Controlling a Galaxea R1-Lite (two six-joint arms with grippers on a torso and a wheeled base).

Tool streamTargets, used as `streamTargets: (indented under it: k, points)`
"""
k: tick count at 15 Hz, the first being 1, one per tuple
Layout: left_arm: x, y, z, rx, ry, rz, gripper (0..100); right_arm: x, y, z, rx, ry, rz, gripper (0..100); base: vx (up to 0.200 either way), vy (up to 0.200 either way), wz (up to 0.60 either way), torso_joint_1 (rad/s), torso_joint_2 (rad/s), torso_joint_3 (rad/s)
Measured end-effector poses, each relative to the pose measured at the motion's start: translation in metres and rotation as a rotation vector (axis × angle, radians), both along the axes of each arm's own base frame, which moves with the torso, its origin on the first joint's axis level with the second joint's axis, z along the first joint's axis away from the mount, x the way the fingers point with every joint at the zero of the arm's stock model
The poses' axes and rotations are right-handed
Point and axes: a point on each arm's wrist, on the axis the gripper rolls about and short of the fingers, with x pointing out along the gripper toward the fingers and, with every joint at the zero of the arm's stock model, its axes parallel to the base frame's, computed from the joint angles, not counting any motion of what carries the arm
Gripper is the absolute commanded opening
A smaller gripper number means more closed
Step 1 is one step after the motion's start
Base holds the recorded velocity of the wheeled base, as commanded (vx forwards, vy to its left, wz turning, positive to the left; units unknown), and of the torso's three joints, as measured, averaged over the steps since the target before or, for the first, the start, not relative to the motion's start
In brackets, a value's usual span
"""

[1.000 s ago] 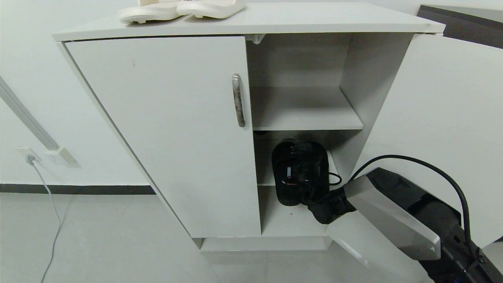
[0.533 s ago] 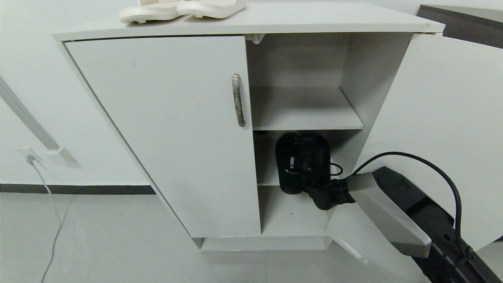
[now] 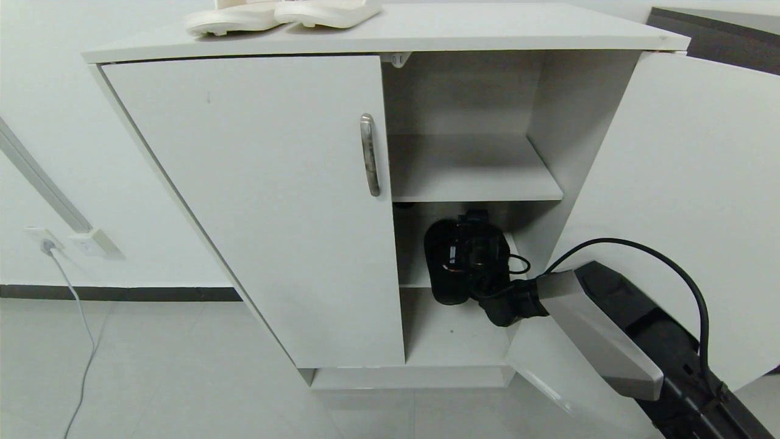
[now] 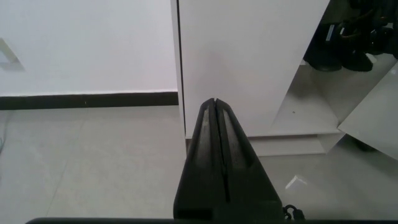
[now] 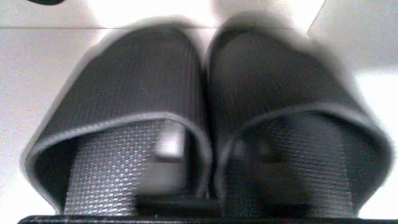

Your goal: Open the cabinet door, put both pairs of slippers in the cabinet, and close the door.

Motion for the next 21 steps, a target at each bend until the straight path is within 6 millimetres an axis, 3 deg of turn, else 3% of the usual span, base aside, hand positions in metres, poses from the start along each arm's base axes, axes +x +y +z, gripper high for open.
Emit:
streamTargets:
  k: [6,10,15,21]
  points:
    - [0.000,0.000,0.000,0.000,0.000,0.000,0,-0.009,0.001,-0.006,-0.016,0.024,0.004,100,0.000,0.000,0.00,0.000,0.00,0.000]
    - [0.000,0.000,0.000,0.000,0.000,0.000,0,-0.037,0.000,0.000,-0.020,0.028,0.029,100,0.000,0.000,0.00,0.000,0.00,0.000]
    - [0.000,0.000,0.000,0.000,0.000,0.000,0,-0.103,-0.008,0.016,-0.040,0.058,0.087,100,0.000,0.000,0.00,0.000,0.00,0.000]
    - [0.000,0.000,0.000,0.000,0.000,0.000,0,-0.209,-0.034,0.026,-0.031,0.041,0.207,100,0.000,0.000,0.00,0.000,0.00,0.000]
